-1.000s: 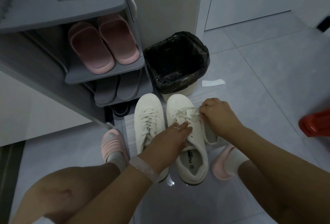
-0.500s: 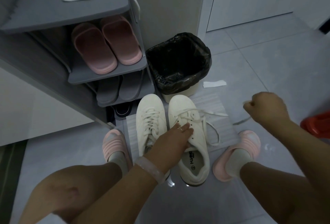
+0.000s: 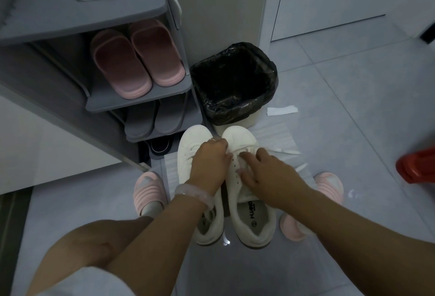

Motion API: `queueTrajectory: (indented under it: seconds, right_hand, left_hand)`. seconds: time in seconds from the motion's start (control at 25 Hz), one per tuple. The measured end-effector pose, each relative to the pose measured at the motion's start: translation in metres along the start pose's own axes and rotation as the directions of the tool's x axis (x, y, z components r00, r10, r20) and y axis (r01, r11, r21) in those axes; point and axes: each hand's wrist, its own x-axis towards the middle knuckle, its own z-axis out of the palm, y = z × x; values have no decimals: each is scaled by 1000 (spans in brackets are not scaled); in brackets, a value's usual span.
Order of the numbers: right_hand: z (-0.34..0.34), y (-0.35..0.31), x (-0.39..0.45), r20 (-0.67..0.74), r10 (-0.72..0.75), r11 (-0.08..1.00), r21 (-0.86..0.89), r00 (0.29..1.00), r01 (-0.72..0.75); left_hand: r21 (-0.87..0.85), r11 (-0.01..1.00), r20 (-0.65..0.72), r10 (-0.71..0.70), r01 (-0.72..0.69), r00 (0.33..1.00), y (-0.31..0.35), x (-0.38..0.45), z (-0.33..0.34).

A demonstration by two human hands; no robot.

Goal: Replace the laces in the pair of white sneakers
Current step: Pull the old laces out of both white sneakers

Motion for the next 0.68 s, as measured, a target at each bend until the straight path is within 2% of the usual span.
queueTrajectory:
  seconds: [0.08, 0.24, 0.28, 0.36, 0.4, 0.48, 0.52, 0.56, 0.6, 0.64, 0.68]
  right_hand:
    - [5, -13, -12, 52, 20, 999, -31, 998, -18]
    - [19, -33, -27, 220, 36, 982, -188, 975, 6]
    - [22, -34, -27, 247, 49, 977, -213, 968, 5]
    - [23, -34, -25, 275, 74, 971, -241, 959, -6]
    - [22, -34, -24, 281, 74, 969, -248, 957, -2]
    - [21, -34, -22, 297, 62, 966, -258, 953, 17]
    - [20, -34, -22, 305, 59, 966, -256, 950, 22]
    - [20, -35, -22, 313, 59, 967, -252, 948, 23]
    - [20, -35, -21, 315, 60, 969, -248, 947, 21]
    - [19, -36, -22, 309, 63, 969, -245, 949, 15]
    - [19, -36, -22, 300, 65, 970, -243, 952, 10]
  left_hand:
    - [-22, 1000, -5, 4, -4, 1000, -1, 4, 9]
    - [72, 997, -81, 22, -17, 996, -3, 8, 19]
    - [57, 998, -114, 17, -10, 993, 0, 7, 17]
    - [-92, 996, -264, -33, 9, 964, 7, 4, 2]
    - [-181, 983, -390, -70, -2, 918, 9, 5, -14]
    - [-255, 962, -691, -111, -97, 715, 7, 10, -62]
    - [-252, 960, -771, -125, -120, 624, 1, 12, -83]
    - [-259, 960, -785, -146, -103, 602, -5, 14, -96]
    - [-279, 957, -735, -159, -80, 659, -9, 14, -101]
    - [-302, 951, -623, -148, -61, 768, -10, 14, -96]
    - [-312, 949, -450, -108, -43, 886, -9, 12, -82]
